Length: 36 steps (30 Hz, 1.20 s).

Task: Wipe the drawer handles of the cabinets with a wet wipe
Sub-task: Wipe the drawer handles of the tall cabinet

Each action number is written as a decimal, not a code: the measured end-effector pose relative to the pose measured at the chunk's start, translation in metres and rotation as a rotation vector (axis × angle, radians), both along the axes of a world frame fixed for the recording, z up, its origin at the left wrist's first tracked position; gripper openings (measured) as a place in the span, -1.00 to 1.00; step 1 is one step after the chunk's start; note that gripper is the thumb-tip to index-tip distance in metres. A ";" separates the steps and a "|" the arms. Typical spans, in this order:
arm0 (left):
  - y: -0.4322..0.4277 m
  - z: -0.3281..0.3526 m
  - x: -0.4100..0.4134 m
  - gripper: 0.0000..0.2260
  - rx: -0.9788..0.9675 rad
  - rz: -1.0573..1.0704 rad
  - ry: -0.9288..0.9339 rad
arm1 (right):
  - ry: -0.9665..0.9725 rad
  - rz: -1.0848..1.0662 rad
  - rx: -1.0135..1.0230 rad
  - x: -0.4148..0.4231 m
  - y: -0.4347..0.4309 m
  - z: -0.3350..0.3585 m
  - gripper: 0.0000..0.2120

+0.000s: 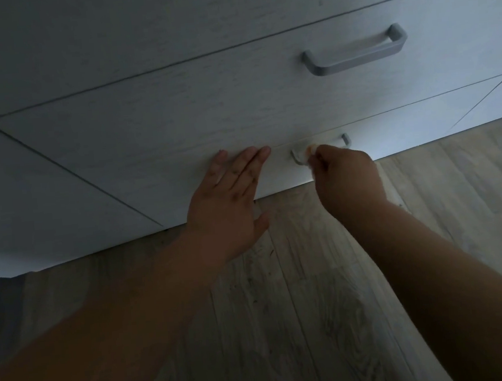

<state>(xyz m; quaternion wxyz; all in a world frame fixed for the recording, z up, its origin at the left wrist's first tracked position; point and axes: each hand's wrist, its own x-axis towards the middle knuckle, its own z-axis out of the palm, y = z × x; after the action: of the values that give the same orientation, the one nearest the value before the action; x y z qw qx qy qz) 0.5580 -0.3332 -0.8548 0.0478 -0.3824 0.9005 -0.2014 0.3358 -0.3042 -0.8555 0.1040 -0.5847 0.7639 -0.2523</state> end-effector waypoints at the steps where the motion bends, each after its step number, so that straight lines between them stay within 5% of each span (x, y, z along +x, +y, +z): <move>1: -0.001 0.001 0.000 -0.19 0.010 -0.008 0.014 | -0.019 -0.007 0.001 0.006 -0.002 0.000 -0.77; 36: 0.004 -0.012 0.002 -0.22 -0.130 0.087 -0.073 | -0.180 -0.102 -0.005 0.012 -0.009 0.001 -0.64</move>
<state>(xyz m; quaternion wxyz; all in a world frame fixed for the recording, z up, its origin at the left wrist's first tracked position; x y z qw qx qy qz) 0.5604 -0.3292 -0.8666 0.0646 -0.4158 0.8658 -0.2709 0.3474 -0.3128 -0.8549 0.1576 -0.5205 0.7796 -0.3107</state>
